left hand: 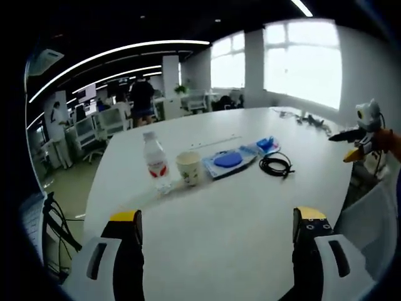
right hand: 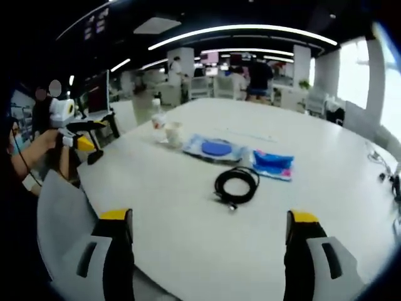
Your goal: Arrange the tabletop items into an orderly group along one side of the table until the central work area is clear of visible clutter.
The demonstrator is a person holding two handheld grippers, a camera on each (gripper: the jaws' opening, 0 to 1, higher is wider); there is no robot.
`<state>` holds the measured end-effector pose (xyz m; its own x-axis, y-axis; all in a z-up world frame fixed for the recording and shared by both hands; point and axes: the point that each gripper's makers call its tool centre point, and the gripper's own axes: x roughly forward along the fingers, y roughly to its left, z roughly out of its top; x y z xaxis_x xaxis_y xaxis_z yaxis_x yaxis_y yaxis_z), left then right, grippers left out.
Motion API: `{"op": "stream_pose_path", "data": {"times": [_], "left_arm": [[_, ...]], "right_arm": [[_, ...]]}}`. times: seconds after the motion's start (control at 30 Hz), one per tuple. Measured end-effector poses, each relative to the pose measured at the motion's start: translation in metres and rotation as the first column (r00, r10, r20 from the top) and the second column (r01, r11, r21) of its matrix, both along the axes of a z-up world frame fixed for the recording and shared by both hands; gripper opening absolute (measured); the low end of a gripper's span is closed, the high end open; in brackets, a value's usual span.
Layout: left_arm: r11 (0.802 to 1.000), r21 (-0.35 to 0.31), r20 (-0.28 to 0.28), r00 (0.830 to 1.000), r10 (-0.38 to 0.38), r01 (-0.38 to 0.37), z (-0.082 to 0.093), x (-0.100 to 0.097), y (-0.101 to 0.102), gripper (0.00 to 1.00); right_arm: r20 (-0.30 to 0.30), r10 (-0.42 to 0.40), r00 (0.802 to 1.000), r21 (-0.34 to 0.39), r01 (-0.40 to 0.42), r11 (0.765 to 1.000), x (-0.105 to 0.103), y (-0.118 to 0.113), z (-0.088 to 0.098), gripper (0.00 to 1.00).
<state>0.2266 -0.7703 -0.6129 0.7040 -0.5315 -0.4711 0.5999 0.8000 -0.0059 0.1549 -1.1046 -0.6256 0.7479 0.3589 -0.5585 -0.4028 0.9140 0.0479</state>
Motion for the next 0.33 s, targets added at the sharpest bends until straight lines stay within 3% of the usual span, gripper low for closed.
{"op": "stream_pose_path", "data": {"times": [0.33], "left_arm": [[1.000, 0.010, -0.011, 1.000, 0.011, -0.010, -0.0048, -0.0014, 0.0060, 1.00]], "right_arm": [[0.008, -0.023, 1.000, 0.004, 0.023, 1.000, 0.0043, -0.0025, 0.0025, 1.00]]}}
